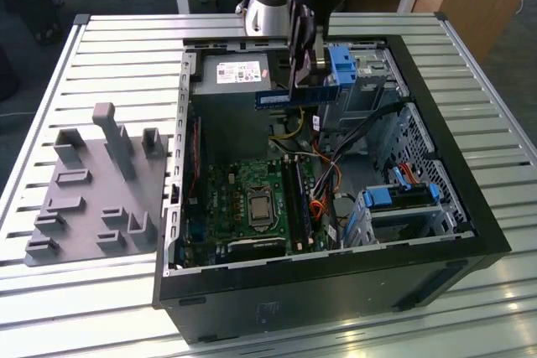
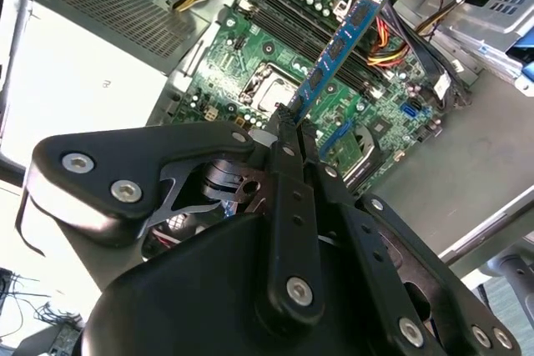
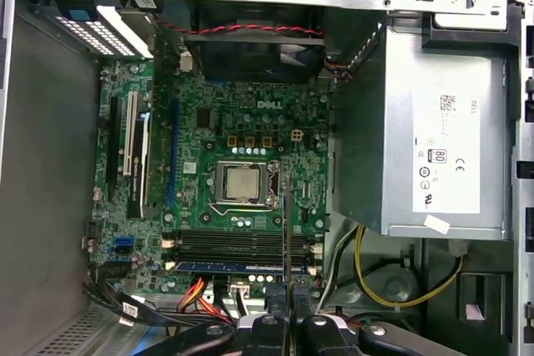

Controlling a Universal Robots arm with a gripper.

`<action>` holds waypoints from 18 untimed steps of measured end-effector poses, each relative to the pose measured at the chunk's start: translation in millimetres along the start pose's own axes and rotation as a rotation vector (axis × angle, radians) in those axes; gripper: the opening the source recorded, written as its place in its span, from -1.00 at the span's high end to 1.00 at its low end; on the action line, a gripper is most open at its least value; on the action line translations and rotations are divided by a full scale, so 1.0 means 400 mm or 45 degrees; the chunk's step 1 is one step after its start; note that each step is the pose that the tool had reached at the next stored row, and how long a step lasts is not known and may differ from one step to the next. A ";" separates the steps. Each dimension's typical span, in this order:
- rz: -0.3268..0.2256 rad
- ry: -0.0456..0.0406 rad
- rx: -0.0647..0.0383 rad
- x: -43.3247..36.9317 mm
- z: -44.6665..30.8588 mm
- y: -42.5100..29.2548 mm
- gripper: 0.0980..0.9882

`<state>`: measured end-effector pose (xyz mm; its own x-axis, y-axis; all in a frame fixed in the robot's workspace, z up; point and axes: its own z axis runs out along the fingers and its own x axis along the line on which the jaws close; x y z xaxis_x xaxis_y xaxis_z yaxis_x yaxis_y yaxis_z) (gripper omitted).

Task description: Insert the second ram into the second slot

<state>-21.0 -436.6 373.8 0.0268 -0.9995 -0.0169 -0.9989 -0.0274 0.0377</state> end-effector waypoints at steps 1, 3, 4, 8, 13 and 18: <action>0.000 0.000 0.000 0.001 0.000 0.000 0.91; 0.000 0.000 0.000 0.003 0.000 0.000 0.91; 0.000 0.000 0.000 0.004 0.000 0.000 0.91; 0.000 0.000 0.000 0.009 0.000 0.000 0.91; 0.000 0.000 0.000 0.014 0.000 0.000 0.91; 0.000 0.000 0.000 0.020 0.000 0.001 0.91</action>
<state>-21.0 -444.6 373.8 0.0268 -0.9995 -0.0168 -0.9989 -0.0274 0.0378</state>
